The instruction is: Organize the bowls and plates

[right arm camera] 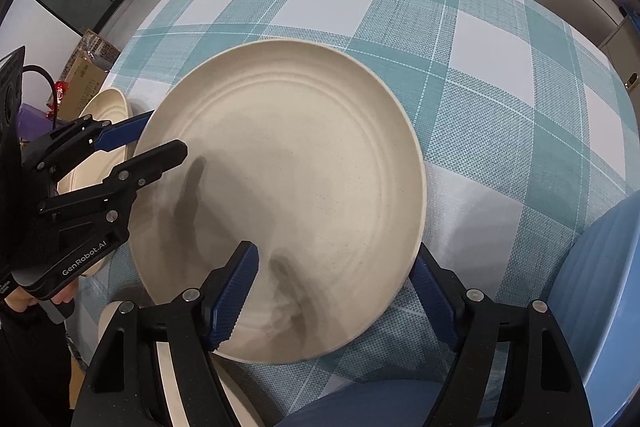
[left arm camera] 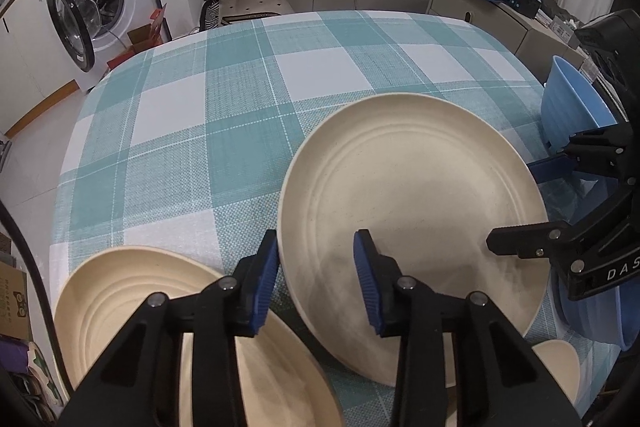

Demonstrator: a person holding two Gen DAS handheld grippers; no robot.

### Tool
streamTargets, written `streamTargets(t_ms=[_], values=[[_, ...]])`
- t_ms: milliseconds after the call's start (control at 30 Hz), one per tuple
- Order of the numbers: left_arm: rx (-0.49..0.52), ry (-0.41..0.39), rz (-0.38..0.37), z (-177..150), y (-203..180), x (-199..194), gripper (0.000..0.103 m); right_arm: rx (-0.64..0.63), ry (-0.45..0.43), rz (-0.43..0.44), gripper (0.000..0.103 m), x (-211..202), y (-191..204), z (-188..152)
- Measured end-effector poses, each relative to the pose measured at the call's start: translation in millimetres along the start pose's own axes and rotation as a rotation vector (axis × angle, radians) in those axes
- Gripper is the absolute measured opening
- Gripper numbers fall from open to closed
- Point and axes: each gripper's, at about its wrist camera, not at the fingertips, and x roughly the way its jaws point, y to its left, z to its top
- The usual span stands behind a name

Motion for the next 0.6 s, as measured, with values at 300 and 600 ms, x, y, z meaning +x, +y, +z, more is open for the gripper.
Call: streamTargets(t_ms=[300,600], values=[[-0.019,-0.003,0.01,8,0,4,0.036,0.049,-0.036,-0.002,0.074,0,-6,7],[-0.012,0.02,-0.004,0,3,9,0.036,0.038,-0.018,-0.026,0.074,7,-11,4]])
